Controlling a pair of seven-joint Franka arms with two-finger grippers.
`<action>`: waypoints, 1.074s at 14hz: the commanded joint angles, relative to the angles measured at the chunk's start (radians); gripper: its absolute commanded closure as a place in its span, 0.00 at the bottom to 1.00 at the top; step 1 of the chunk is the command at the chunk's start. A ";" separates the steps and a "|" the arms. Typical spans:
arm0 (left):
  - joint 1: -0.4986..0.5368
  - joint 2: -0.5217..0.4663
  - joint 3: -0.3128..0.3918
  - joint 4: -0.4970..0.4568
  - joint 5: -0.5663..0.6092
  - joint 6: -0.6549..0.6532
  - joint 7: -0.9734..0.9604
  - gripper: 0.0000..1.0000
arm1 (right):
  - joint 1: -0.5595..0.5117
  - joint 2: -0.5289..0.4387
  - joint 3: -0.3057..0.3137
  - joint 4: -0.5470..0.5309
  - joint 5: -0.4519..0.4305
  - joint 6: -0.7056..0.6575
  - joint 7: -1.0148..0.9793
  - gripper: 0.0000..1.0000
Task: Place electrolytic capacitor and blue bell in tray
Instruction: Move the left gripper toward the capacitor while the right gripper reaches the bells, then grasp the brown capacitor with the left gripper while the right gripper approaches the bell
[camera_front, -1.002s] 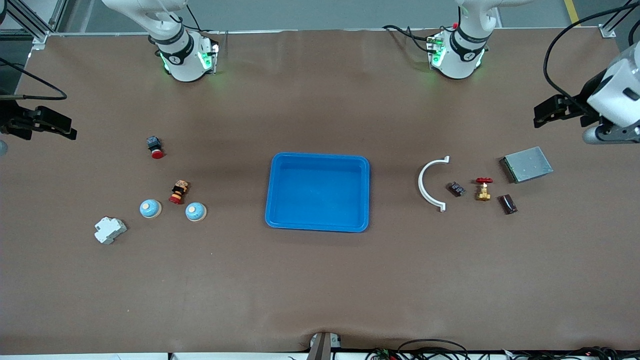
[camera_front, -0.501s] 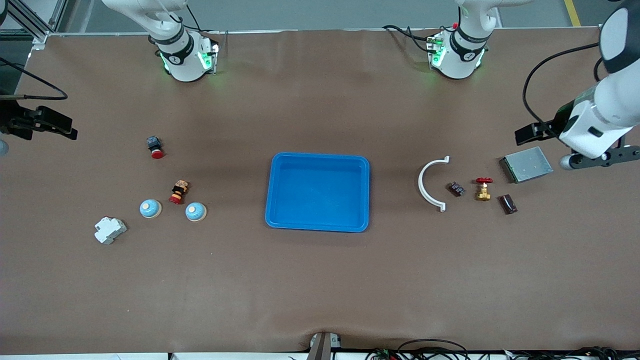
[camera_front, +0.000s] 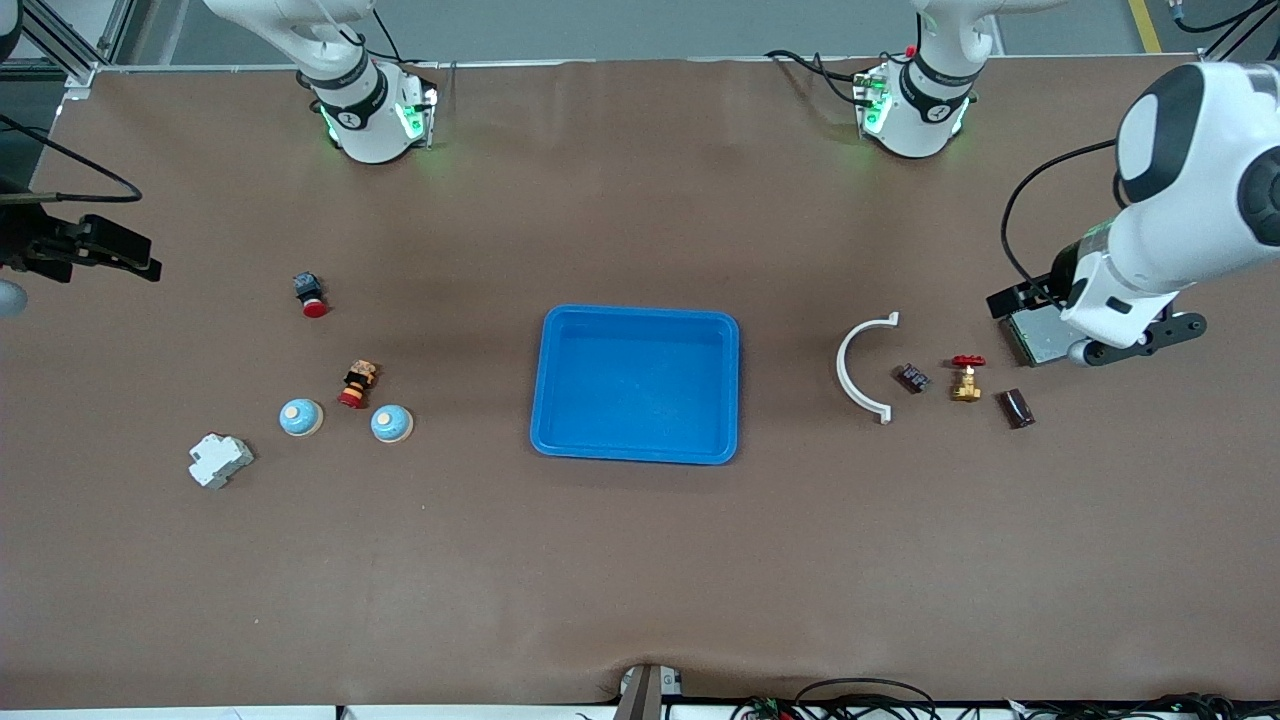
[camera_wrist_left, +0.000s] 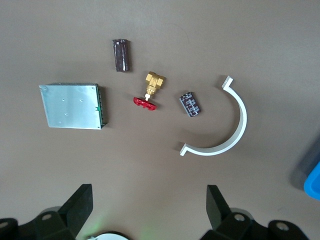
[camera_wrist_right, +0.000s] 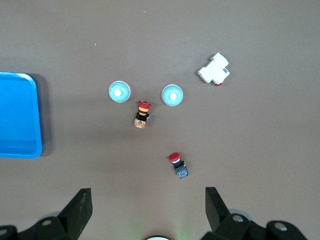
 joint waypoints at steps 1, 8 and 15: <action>0.004 -0.033 -0.018 -0.091 0.011 0.078 -0.055 0.00 | 0.001 0.029 0.006 0.020 0.005 0.002 0.007 0.00; 0.010 -0.015 -0.017 -0.292 0.006 0.391 -0.125 0.00 | 0.041 0.067 0.008 0.020 0.015 0.050 0.015 0.00; 0.052 0.147 -0.017 -0.330 -0.054 0.626 -0.187 0.14 | 0.107 0.167 0.008 -0.020 0.015 0.085 0.024 0.00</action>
